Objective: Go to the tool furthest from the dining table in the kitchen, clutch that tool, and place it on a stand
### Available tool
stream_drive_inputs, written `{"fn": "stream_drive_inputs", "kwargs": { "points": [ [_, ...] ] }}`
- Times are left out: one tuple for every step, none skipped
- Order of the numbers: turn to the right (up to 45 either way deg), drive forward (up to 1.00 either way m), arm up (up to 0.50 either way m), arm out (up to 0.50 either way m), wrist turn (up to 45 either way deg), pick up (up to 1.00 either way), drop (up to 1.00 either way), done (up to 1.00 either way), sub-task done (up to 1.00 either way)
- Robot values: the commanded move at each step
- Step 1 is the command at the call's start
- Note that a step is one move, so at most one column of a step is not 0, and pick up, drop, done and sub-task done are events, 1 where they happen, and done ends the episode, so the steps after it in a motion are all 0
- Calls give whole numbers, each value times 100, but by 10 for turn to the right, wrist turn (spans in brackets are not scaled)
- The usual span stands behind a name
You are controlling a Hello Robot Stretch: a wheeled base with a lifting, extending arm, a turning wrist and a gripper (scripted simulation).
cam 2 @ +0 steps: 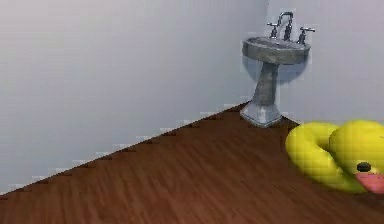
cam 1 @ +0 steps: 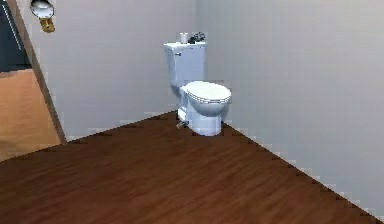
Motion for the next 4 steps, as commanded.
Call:
{"fn": "stream_drive_inputs", "kwargs": {
  "points": [
    [-420,0,0,0,0,0,0,0,0],
    [0,85,0,0,0,0,0,0,0],
    [450,0,0,0,0,0,0,0,0],
    [210,0,0,0,0,0,0,0,0]
  ]
}}
